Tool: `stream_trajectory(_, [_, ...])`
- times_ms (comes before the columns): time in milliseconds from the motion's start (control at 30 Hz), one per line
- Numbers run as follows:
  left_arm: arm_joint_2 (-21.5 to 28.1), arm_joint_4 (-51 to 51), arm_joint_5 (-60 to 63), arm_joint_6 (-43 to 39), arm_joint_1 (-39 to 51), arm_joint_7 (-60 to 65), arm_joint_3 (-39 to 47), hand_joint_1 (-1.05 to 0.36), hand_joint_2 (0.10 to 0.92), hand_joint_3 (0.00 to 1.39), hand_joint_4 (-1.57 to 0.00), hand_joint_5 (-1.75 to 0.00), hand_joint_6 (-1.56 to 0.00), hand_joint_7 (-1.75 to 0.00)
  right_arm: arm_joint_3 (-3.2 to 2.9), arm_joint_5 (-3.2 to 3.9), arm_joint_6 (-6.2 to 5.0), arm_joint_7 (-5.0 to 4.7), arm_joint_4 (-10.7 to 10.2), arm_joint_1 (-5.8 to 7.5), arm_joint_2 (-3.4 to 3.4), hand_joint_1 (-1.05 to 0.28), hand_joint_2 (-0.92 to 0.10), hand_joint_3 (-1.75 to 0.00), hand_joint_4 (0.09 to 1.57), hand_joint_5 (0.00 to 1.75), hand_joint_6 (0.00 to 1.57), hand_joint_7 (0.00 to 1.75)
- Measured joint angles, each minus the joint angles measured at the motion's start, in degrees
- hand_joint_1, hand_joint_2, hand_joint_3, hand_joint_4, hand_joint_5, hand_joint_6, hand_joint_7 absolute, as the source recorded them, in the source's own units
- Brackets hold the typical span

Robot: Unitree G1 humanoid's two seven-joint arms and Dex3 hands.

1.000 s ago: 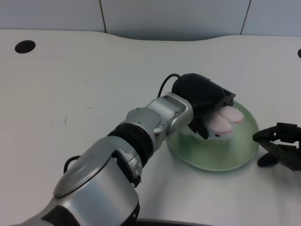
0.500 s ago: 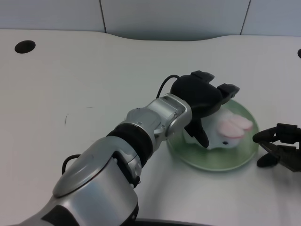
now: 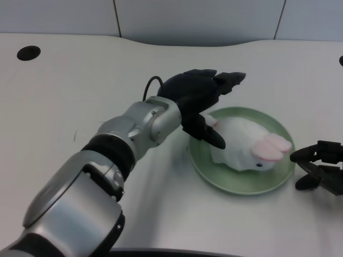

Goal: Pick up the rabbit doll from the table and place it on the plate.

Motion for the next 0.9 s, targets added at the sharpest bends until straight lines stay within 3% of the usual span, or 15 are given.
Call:
stream_trajectory(300, [8.3,-4.3,-15.2,-9.2,9.8,-11.8,13.4,-0.91,0.921,0.12,-0.02,-0.01,-0.04,-0.02,0.03,-0.02,0.57,-0.69,-0.4,-0.23,0.17,-0.81,-0.92,-0.06,0.95,0.93,0.85,0.74])
stream_trajectory(500, [11.4,-8.8,-25.2,-11.2,19.6,-19.7,21.3,-0.83,0.921,0.08,-0.13,-0.07,-0.13,-0.05,0.55,-0.77,1.03,-0.97,-1.6,0.16,0.22,-0.82,-0.92,-0.07,0.94,0.93,0.82,0.74])
stream_trajectory(633, [11.5,-16.3,-35.8,-7.7,27.2,-28.4,27.7,-0.73,0.921,0.14,-0.16,-0.08,-0.12,-0.03,0.47,-0.66,1.83,-0.96,-2.4,0.43,0.29,-0.83,-0.92,-0.05,0.98,0.91,0.86,0.76])
stream_trajectory(900, [12.9,-33.0,-42.0,4.5,40.0,-30.4,32.9,-0.65,0.921,0.28,-0.36,-0.16,-0.25,-0.04,0.16,-0.85,1.30,-1.63,-1.5,0.42,0.14,-0.82,-0.92,-0.06,0.98,0.92,0.84,0.77])
